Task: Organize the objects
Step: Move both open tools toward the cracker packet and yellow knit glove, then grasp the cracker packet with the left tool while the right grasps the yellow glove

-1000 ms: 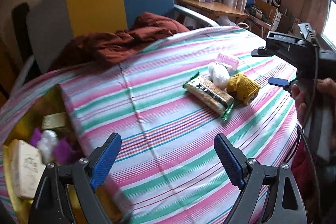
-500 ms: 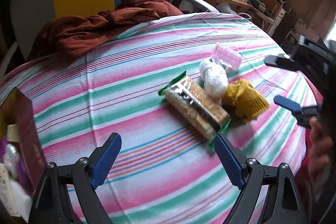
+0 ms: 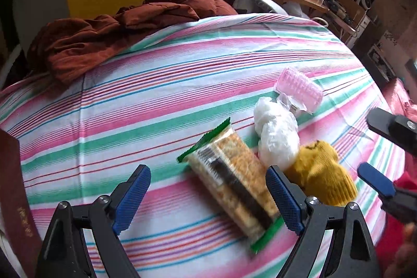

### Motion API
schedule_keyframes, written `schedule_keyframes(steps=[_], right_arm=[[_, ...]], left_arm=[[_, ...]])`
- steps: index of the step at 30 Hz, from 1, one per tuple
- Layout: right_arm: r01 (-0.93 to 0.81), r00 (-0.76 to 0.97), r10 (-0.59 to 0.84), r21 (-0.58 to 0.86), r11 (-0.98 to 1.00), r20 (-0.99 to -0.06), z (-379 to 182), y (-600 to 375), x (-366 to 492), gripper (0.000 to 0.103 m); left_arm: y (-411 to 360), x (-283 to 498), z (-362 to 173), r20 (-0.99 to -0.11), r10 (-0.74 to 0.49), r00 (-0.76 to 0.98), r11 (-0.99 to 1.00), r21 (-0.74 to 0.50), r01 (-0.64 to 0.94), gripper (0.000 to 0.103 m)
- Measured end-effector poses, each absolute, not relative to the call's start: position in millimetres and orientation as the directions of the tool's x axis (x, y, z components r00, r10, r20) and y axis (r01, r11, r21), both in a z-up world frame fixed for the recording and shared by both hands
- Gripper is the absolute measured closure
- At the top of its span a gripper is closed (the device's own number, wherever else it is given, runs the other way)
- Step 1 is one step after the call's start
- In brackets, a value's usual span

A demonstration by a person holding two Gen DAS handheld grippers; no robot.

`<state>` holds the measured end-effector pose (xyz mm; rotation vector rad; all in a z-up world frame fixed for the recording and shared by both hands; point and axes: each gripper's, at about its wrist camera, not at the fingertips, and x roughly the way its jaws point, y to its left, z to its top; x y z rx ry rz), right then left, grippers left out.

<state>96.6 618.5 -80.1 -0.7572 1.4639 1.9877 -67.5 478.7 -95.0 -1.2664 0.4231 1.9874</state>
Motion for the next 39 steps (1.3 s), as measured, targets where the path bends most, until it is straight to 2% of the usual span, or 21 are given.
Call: schedule_keyframes(steps=[8,17,31,39], right_arm=[[-0.723,-0.678,0.092,0.639,-0.262,-0.729,-82,619,95,0.020],[-0.742,-0.657,0.093,0.620,-0.254,-0.748,-87,621,95,0.020],[-0.778,-0.554,0.044,0.498,-0.383,-0.831,-96,608,64,0.020],[-0.793,-0.527,0.050,0.470,-0.389,-0.849,-99,607,63,0.020]], left_arm=[[494,-73,-111,-0.884,0.383,-0.267,-0.688,-0.080,-0.721,0.012],[461,-57,-114,-0.871,0.386,-0.305,-0.627,-0.005,-0.779,0.014],[439,-53,-112,-0.872,0.399,-0.283,-0.581,-0.001,-0.814,0.018],[441,-55,-103,-0.877,0.412,-0.247,-0.553,-0.026,-0.833,0.020]])
